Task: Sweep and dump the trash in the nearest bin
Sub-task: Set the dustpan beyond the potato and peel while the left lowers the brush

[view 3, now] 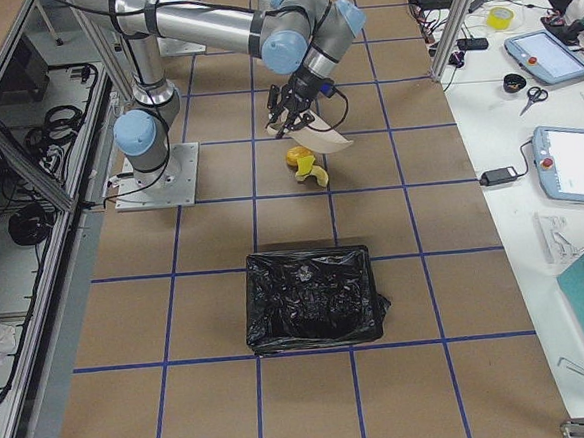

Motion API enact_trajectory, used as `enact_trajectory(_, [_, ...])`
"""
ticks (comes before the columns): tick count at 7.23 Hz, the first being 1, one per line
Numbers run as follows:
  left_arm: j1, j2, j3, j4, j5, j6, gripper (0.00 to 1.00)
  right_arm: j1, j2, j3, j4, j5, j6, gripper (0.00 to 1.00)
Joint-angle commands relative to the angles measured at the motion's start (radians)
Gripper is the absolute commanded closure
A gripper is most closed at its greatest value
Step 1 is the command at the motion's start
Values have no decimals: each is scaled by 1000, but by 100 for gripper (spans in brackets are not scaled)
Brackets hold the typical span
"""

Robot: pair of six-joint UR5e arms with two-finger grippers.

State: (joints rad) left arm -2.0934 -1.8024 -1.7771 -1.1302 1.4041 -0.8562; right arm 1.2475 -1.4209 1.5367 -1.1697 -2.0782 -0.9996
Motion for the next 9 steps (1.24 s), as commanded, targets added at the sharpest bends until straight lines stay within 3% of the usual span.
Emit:
enact_trajectory(1, [-80,-55,36,87,-1,-89,100,-145,6,58,-176,-49,-307,100])
enact_trajectory(5, [-192,-210,203,122,-5,-240,100,-201,29,118,-424,-195,-641,100])
enact_trajectory(7, [-233,-282,234,177,-22,-338,100,-203,34,138,-500,-250,-675,100])
enact_trajectory(9, [-267,-339,295,190,-30,-434,100,-230,98,158,-735,-244,-862,100])
